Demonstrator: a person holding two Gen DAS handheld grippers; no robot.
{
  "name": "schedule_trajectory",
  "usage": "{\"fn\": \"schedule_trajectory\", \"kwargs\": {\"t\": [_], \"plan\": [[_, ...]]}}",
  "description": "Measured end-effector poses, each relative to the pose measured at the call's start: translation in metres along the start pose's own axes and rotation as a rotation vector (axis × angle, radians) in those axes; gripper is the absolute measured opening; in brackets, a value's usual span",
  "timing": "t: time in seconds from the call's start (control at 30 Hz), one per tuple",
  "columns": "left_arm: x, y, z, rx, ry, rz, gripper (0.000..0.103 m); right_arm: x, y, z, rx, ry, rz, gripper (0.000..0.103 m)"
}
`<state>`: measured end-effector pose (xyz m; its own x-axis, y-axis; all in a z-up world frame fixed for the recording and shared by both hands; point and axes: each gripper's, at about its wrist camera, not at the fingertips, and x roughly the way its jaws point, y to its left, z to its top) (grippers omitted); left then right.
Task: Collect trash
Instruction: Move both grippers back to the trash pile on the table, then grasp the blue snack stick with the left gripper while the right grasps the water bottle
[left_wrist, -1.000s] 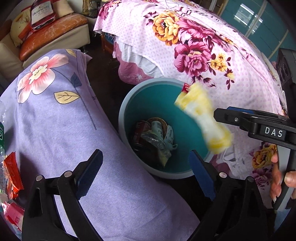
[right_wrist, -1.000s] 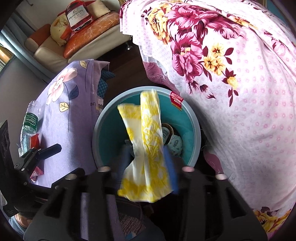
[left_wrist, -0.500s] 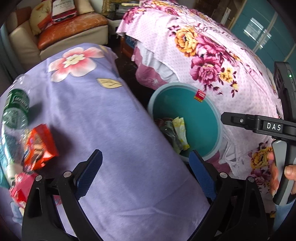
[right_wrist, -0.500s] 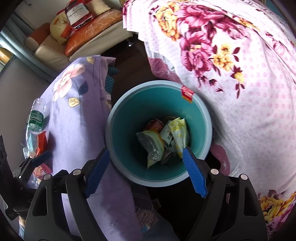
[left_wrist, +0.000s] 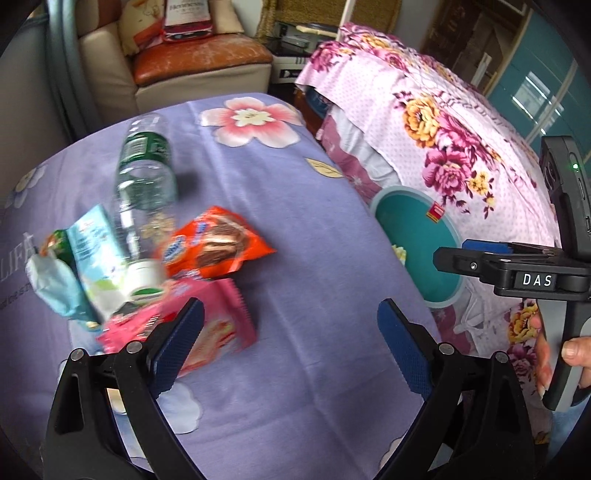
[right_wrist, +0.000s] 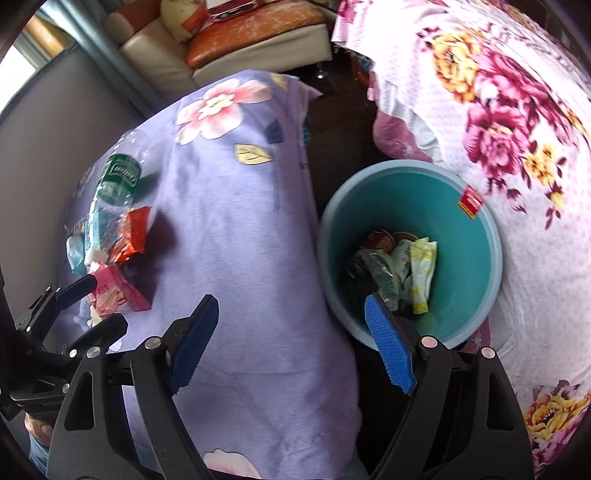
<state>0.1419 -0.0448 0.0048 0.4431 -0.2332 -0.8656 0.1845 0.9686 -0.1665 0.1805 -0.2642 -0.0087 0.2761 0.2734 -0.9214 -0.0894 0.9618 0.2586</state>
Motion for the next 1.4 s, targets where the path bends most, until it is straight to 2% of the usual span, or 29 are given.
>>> {"fn": "schedule_trajectory", "kwargs": {"t": [0.2, 0.33, 0.57, 0.83, 1.13, 1.27, 1.33, 1.4], "plan": [[-0.026, 0.052, -0.005, -0.066, -0.042, 0.052, 0.095, 0.006, 0.053, 0.008, -0.096, 0.013, 0.002, 0.078], [-0.046, 0.100, -0.008, -0.152, -0.083, 0.095, 0.095, 0.011, 0.084, 0.014, -0.149, 0.020, 0.004, 0.078], [-0.046, 0.179, -0.014, -0.317, -0.080, 0.151, 0.095, 0.024, 0.138, 0.027, -0.252, 0.039, 0.007, 0.078], [-0.026, 0.216, -0.015, -0.425, -0.050, 0.138, 0.095, 0.039, 0.179, 0.046, -0.309, 0.058, 0.008, 0.078], [0.009, 0.224, -0.018, -0.421, 0.002, 0.126, 0.095, 0.063, 0.207, 0.079, -0.331, 0.086, 0.024, 0.078], [0.013, 0.227, -0.026, -0.409, -0.009, 0.115, 0.094, 0.075, 0.217, 0.091, -0.337, 0.109, 0.041, 0.078], [0.011, 0.225, -0.026, -0.393, -0.026, 0.121, 0.081, 0.082, 0.224, 0.099, -0.336, 0.118, 0.052, 0.078], [0.009, 0.222, -0.026, -0.373, -0.036, 0.119, 0.055, 0.090, 0.229, 0.106, -0.331, 0.126, 0.062, 0.078]]}}
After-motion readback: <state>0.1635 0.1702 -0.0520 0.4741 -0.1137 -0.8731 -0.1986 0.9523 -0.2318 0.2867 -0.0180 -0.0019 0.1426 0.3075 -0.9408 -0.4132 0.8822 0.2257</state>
